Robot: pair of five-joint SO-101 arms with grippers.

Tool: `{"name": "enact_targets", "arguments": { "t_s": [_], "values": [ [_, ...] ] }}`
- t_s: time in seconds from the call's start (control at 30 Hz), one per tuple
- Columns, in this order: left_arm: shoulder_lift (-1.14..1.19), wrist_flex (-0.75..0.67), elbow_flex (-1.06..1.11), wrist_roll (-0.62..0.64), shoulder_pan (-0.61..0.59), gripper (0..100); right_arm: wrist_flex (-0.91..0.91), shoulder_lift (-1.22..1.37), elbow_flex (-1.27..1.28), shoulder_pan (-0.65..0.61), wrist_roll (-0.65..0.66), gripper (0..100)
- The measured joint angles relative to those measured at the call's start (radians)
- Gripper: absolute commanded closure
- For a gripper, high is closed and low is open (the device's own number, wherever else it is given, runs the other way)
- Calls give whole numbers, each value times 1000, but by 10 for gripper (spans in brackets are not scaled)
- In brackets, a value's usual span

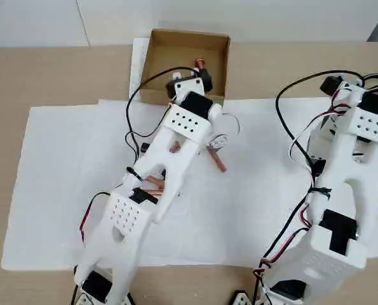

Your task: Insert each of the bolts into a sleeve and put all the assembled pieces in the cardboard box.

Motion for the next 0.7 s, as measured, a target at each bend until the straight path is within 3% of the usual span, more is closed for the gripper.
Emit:
{"name": "enact_targets", "arguments": {
  "t_s": [0.17, 0.37, 0.7],
  "values": [
    [0, -44, -2, 20, 0, 870, 0, -2, 0, 0, 0, 994],
    [25, -60, -8, 158, -8, 870, 0, -2, 0, 0, 0, 994],
    [104, -63, -11, 229, -6, 870, -2, -2, 8, 0, 0, 994]
  ]
}}
